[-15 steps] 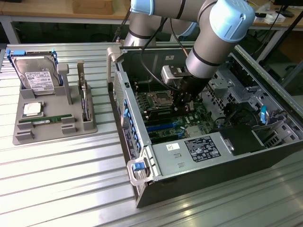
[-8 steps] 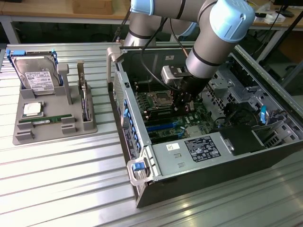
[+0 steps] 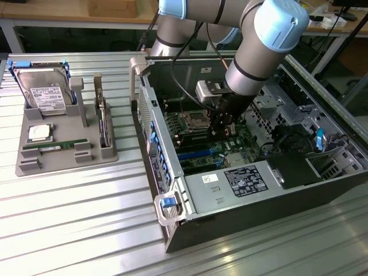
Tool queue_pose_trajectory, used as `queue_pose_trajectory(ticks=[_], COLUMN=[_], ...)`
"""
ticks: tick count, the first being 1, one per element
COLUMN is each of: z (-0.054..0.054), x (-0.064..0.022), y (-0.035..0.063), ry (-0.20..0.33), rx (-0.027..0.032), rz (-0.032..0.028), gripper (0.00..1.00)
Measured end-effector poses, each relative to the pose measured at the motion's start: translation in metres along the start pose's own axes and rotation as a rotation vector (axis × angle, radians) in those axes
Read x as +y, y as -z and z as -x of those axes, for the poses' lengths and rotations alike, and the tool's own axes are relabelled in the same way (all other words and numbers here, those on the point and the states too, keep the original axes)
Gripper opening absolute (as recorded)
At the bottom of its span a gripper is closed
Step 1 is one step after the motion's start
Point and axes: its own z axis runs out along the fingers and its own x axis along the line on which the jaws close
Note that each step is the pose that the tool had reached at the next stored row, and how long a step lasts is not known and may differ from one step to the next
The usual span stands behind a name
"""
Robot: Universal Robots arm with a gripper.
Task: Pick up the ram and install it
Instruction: 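Insert the ram into the slot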
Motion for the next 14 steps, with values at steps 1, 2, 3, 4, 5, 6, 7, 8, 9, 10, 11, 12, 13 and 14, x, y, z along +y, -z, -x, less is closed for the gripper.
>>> queue_pose_trajectory(ticks=[1,2,3,4,5,6,7,8,9,10,11,12,13,14], z=[0.0000,0.0000,0.0004,0.0004,0.0004,0.0004,0.0004,0.0004,0.0004,0.0004,0.0004,0.0003,0.0003,0.0004], x=[0.0000,0.0000,0.0002,0.0002,0.0002,0.0002,0.0002,0.0002,0.0002,0.0002,0.0002,0.0003,0.0003,0.0004], y=[0.0000,0.0000,0.0025,0.0029,0.0030,0.0030,0.0030,0.0031,0.0031,0.0031,0.0031,0.0031,0.0031,0.0031], ry=[0.000,0.000,0.000,0.000,0.000,0.000,0.000,0.000,0.000,0.000,0.002,0.006,0.008,0.008], rx=[0.0000,0.0000,-0.0009,-0.0006,-0.0003,-0.0004,-0.0004,-0.0003,-0.0003,-0.0004,-0.0002,0.0000,0.0001,0.0001], rz=[0.0000,0.0000,0.0001,0.0002,0.0003,0.0003,0.0003,0.0003,0.0003,0.0003,0.0005,0.0010,0.0012,0.0012], gripper=[0.13,0.13,0.13,0.13,0.13,0.13,0.13,0.13,0.13,0.13,0.13,0.13,0.13,0.13])
